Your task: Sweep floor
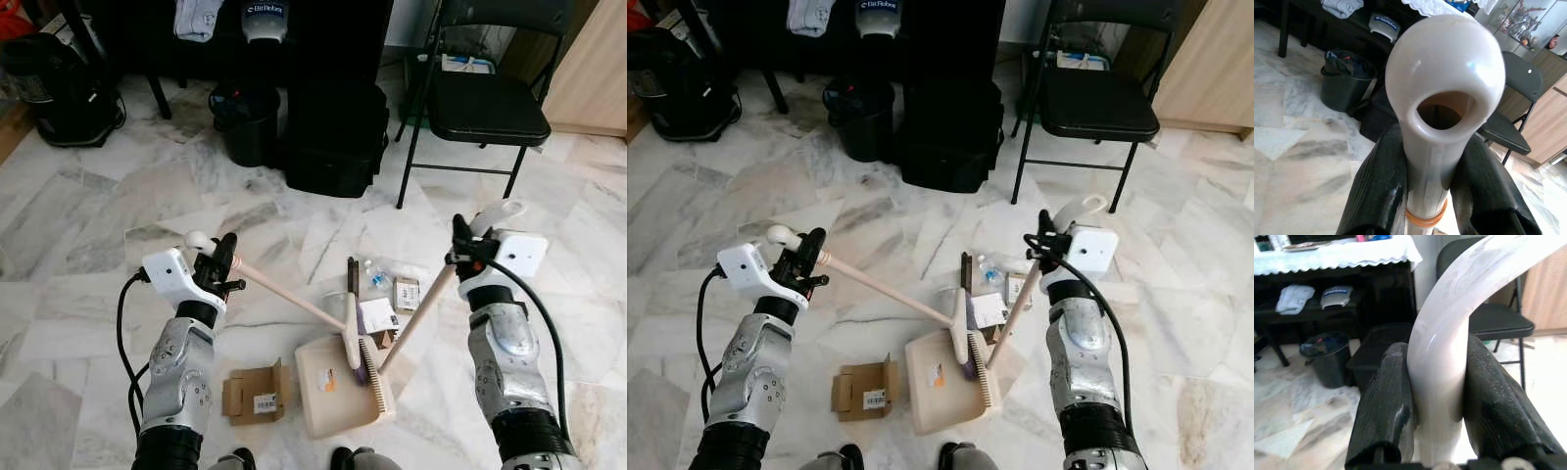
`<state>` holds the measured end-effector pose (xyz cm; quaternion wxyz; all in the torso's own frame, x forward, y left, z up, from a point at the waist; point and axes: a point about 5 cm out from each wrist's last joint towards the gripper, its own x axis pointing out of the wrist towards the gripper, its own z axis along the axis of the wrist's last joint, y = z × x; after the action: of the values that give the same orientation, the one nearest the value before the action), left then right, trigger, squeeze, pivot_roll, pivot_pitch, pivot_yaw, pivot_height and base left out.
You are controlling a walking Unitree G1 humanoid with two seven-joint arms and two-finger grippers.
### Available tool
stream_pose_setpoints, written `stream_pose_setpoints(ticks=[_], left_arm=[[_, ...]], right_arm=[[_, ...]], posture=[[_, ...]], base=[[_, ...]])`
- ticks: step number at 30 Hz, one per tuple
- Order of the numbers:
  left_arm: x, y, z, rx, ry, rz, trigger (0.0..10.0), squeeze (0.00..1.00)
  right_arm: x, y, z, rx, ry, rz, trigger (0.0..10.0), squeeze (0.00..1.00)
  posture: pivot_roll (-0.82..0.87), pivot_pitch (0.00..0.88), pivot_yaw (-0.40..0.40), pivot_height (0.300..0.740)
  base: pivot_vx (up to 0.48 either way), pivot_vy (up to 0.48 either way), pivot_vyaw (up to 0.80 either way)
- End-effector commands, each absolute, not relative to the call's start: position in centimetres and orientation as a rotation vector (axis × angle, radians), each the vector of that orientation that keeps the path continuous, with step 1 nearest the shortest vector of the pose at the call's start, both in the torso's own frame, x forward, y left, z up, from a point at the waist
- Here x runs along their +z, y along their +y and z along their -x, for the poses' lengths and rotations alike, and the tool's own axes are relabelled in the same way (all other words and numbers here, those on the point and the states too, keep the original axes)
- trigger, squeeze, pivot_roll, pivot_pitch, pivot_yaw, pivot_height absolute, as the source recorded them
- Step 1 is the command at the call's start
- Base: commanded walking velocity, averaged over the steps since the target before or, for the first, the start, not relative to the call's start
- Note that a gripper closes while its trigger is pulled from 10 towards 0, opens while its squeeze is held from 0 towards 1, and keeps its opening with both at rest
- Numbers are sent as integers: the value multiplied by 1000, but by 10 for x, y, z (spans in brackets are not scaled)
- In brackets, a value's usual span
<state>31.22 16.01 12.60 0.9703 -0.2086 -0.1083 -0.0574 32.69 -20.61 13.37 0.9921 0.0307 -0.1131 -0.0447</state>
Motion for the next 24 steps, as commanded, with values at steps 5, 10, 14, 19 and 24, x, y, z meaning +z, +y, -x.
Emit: stream_pose_setpoints(ticks=[5,10,14,19,24], left_arm=[[118,155,-311,-129,-183,421,10000,0],[120,155,-312,-131,-189,420,10000,0],[122,152,-315,-141,-191,423,10000,0],[122,149,-315,-160,-183,430,10000,0],[120,147,-315,-180,-165,438,10000,0]], right_arm=[[181,-214,-326,-164,-440,41,10000,0],[195,-215,-325,-176,-488,59,10000,0],[204,-216,-325,-213,-520,100,10000,0],[206,-219,-325,-261,-535,188,10000,0],[219,-221,-325,-343,-602,239,10000,0]], posture=[[-63,171,-54,740],[-63,159,-50,740],[-62,144,-45,740],[-56,131,-39,740],[-46,119,-29,740]], base=[[0,0,0],[0,0,0],[0,0,0],[0,0,0],[0,0,0]])
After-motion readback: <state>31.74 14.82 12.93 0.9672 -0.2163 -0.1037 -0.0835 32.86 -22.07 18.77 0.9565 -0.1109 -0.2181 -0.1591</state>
